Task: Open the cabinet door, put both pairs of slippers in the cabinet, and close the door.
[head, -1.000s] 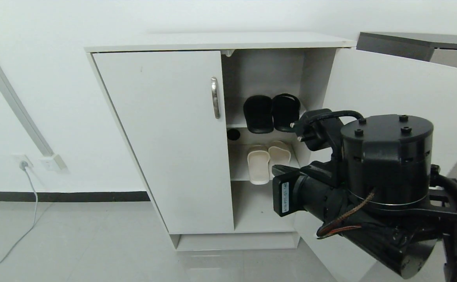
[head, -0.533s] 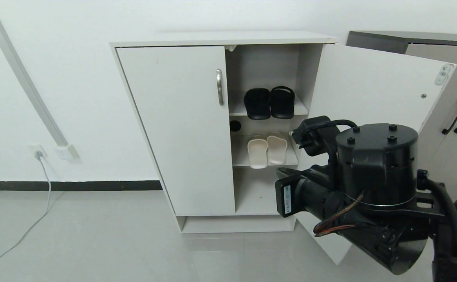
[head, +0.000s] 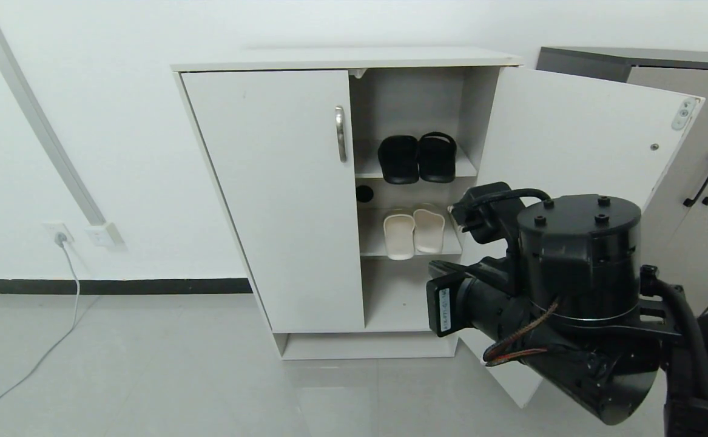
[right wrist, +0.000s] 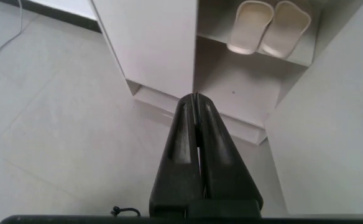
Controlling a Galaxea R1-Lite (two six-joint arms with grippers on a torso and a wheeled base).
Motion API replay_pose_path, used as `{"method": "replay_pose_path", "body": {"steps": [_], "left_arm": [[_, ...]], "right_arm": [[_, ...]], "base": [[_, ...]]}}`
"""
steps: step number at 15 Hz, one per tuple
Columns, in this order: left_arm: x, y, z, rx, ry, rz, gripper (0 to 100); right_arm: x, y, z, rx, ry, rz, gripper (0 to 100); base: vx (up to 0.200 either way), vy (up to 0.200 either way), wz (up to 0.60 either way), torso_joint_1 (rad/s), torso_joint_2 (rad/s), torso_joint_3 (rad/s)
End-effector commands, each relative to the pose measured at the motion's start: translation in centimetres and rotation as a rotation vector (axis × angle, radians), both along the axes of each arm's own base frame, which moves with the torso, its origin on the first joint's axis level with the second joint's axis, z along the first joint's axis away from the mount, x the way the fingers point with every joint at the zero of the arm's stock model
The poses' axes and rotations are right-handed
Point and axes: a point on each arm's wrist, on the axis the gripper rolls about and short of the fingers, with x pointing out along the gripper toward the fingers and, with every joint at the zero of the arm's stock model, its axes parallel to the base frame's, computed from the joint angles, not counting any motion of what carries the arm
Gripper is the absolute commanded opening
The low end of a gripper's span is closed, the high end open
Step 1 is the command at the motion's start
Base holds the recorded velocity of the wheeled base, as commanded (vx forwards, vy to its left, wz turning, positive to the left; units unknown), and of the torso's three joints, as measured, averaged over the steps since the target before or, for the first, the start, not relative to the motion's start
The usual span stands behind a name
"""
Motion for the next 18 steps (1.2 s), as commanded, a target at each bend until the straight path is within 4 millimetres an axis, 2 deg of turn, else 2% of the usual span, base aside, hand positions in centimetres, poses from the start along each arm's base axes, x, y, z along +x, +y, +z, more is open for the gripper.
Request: {"method": "replay_pose_path", "body": {"steps": [1, 6, 9, 18], "left_arm": [[0.00, 0.00, 0.00, 0.000, -0.001, 0.000, 0], [0.01, 0.00, 0.01, 0.000, 0.001, 0.000, 0], [0.01, 0.00, 0.01, 0.000, 0.001, 0.000, 0], [0.01, 0.00, 0.01, 0.000, 0.001, 0.000, 0]], "right_arm": [[0.06, 0.17, -0.41, -0.012, 0.002, 0.003, 0], [0.03, 0.14, -0.88, -0.024, -0.023, 0.012, 0], [0.09, 0.22, -1.01, -0.028, -0.022, 0.011, 0], [0.06, 0.18, -1.13, -0.032, -0.020, 0.010, 0]], "base": [[0.000, 0.000, 0.00, 0.000, 0.00, 0.000], [0.000, 0.000, 0.00, 0.000, -0.04, -0.040], [0.000, 0.000, 0.00, 0.017, -0.20, -0.328], [0.000, 0.000, 0.00, 0.093, -0.49, -0.353]]}}
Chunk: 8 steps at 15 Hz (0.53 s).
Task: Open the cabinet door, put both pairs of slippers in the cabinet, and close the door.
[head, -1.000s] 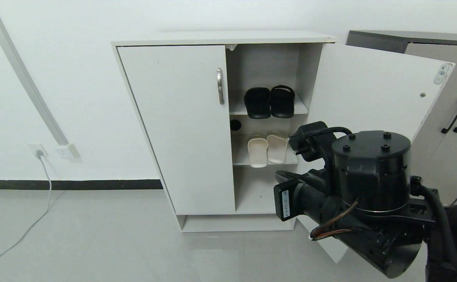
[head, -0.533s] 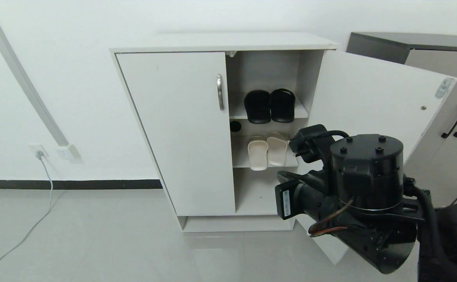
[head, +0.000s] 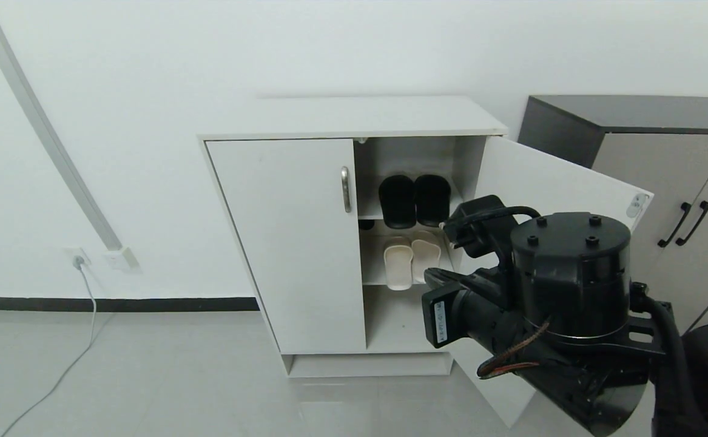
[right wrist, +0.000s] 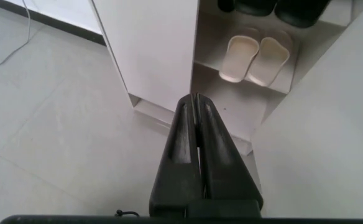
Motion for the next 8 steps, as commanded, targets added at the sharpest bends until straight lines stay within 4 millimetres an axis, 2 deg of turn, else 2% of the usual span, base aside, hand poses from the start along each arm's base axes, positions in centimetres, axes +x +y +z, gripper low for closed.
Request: {"method": "replay_pose_path", "body": {"steps": [1, 8], "left_arm": [[0.00, 0.00, 0.00, 0.000, 0.000, 0.000, 0], [0.00, 0.00, 0.00, 0.000, 0.000, 0.000, 0]], "right_arm": [[0.01, 0.02, -0.08, -0.002, 0.001, 0.000, 0], [-0.08, -0.11, -0.10, -0.005, 0.001, 0.000, 0]], "base": [[0.000, 0.000, 0.00, 0.144, -0.47, -0.320], [0.000, 0.000, 0.00, 0.179, -0.49, -0.315]]}}
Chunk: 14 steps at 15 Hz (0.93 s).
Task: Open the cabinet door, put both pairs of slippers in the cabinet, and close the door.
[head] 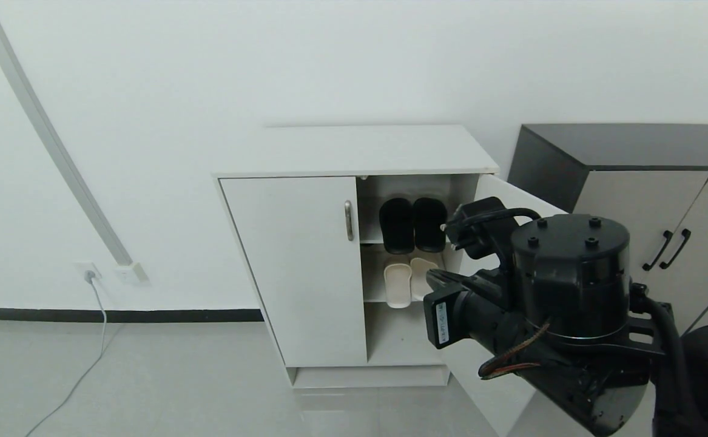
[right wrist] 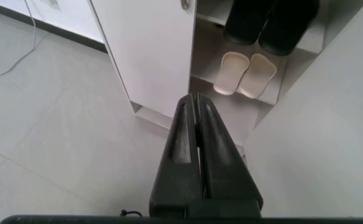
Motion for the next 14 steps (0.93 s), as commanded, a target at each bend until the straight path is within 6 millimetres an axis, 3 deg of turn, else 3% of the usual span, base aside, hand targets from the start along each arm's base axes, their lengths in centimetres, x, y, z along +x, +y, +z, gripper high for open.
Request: {"method": "replay_pose_path", "body": {"steps": [1, 9, 14], "left_arm": [[0.00, 0.00, 0.00, 0.000, -0.001, -0.001, 0], [0.00, 0.00, 0.00, 0.001, -0.001, -0.001, 0], [0.01, 0.00, 0.00, 0.001, 0.001, -0.001, 0]], "right_arm": [[-0.03, -0.01, 0.03, 0.001, 0.000, 0.000, 0], [0.40, -0.22, -0.11, -0.002, 0.002, -0.017, 0], [0.33, -0.31, -0.45, -0.018, 0.007, -0.011, 0]], "base": [[0.000, 0.000, 0.00, 0.203, -0.51, -0.310], [0.000, 0.000, 0.00, 0.226, -0.55, -0.317], [0.000, 0.000, 0.00, 0.062, -0.13, -0.073]]}}
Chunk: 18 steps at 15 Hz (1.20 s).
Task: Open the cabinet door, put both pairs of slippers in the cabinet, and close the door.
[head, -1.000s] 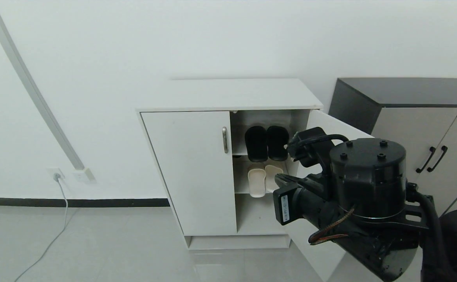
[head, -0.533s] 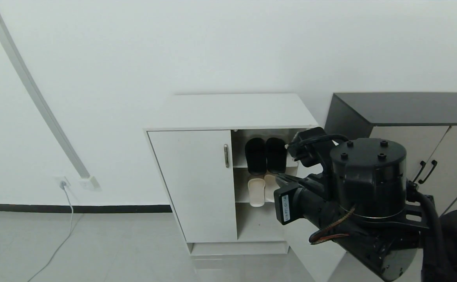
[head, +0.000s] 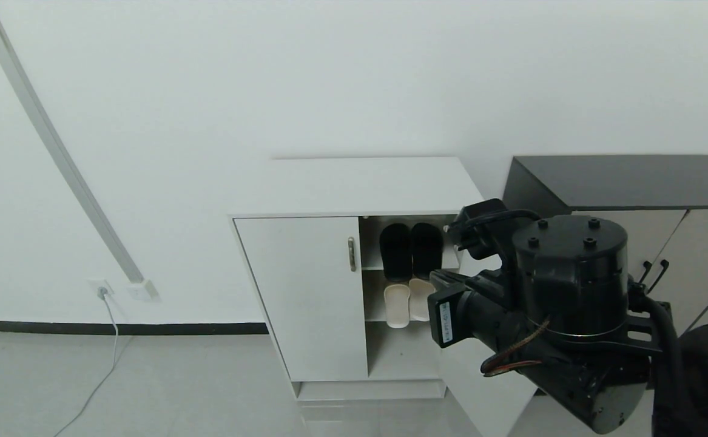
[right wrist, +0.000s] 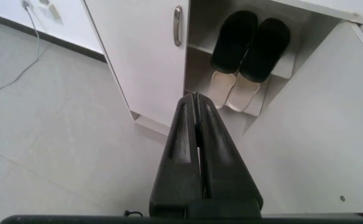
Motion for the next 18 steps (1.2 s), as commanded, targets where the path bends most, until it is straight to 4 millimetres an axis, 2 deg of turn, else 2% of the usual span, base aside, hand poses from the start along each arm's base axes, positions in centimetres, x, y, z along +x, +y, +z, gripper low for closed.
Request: {"method": "replay_pose_path", "body": {"steps": [1, 3, 12, 18], "left_arm": [[0.0, 0.0, 0.0, 0.000, 0.001, 0.001, 0], [0.0, 0.0, 0.0, 0.000, 0.001, 0.001, 0], [0.0, 0.0, 0.0, 0.000, 0.001, 0.001, 0], [0.0, 0.0, 0.0, 0.000, 0.001, 0.001, 0]], "right_arm": [[0.1, 0.0, -0.2, -0.007, 0.003, 0.000, 0], [0.0, 0.0, -0.2, -0.008, 0.004, 0.002, 0], [0.5, -0.2, -0.5, -0.017, 0.009, -0.019, 0], [2.0, -0.9, -0.9, -0.028, 0.007, -0.066, 0]], "base": [[0.000, 0.000, 0.00, 0.000, 0.00, 0.000], [0.000, 0.000, 0.00, 0.000, 0.00, 0.000], [0.000, 0.000, -0.60, 0.006, 0.00, 0.000], [0.000, 0.000, 0.00, 0.000, 0.00, 0.000]]}}
